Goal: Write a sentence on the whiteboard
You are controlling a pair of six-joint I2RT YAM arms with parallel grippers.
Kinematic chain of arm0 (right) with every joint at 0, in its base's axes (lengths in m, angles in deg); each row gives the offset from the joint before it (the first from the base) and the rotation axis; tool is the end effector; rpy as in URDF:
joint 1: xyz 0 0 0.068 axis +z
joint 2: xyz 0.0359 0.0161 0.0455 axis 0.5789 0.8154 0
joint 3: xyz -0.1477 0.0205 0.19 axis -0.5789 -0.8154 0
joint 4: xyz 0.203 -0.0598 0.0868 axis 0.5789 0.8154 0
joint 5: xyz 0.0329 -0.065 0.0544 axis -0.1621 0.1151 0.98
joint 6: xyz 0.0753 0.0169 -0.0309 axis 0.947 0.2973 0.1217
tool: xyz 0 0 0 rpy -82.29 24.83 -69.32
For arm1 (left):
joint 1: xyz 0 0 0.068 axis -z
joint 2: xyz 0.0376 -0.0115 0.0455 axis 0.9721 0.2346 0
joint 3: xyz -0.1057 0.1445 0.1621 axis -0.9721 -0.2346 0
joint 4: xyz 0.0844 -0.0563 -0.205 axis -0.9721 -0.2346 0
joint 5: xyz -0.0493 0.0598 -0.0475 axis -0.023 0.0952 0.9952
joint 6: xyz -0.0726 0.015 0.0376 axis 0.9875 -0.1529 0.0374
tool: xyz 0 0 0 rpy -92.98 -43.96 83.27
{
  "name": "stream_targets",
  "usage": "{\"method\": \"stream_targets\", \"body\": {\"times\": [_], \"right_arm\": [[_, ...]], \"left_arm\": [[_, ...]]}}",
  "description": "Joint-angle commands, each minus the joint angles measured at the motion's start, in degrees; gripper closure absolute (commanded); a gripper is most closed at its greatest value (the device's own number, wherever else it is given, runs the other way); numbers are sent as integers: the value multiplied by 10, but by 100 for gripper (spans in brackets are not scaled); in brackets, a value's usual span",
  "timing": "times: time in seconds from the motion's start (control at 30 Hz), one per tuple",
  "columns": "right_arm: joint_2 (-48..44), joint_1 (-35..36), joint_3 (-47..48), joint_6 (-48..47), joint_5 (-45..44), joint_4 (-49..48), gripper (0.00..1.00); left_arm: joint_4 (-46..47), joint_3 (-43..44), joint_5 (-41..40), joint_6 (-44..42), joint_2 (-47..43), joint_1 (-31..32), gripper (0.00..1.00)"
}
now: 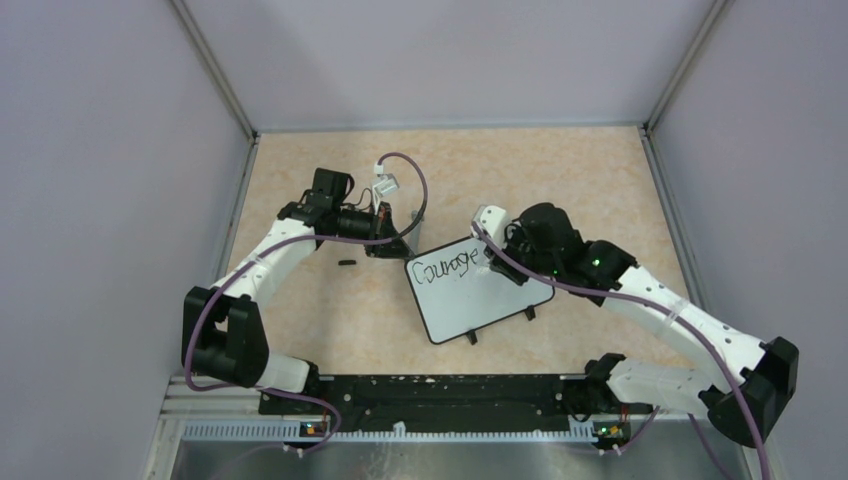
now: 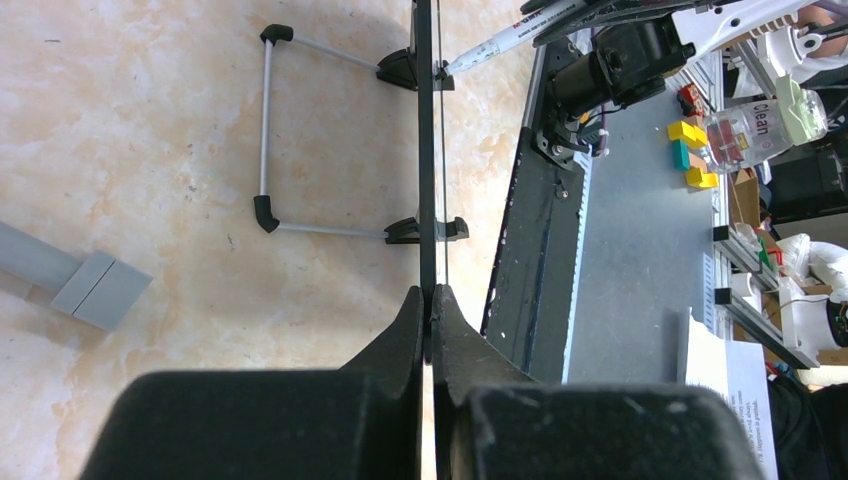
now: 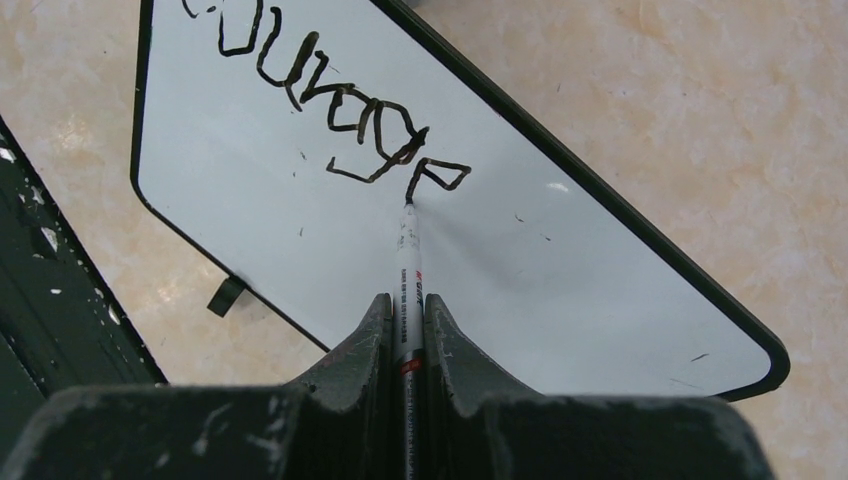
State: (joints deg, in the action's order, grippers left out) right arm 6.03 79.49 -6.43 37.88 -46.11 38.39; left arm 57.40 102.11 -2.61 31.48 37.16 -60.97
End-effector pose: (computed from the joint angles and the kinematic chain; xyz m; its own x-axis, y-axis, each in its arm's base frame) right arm 0.1637 0.1694 0.2652 -0.2013 -0.6227 -0.7561 -0.8553 0.4880 -0.1741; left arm 0.2407 -0.1348 0.2406 -0.6444 0.2495 -0.7228 0.7646 0.2224 -0.6049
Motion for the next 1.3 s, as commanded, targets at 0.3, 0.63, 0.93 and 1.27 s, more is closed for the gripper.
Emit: {"method": "stream_targets", "body": {"times": [0.3,0.63,0.93,1.27], "right_arm": [[-31,-8,13,-11,-27,15,100],[-50,-19,20,-7,-50,16,100],[-33,-26,26,10,-32,-12,100],[-22,-27,24,1,-47,-21,100]], "left_arm": [[-15,-6,-2,-9,0,5,100],[-18,-5,-1,-10,-3,5,100],[-19,-5,-2,-10,-7,5,100],[-17,-9,-4,-11,-8,5,100]]}}
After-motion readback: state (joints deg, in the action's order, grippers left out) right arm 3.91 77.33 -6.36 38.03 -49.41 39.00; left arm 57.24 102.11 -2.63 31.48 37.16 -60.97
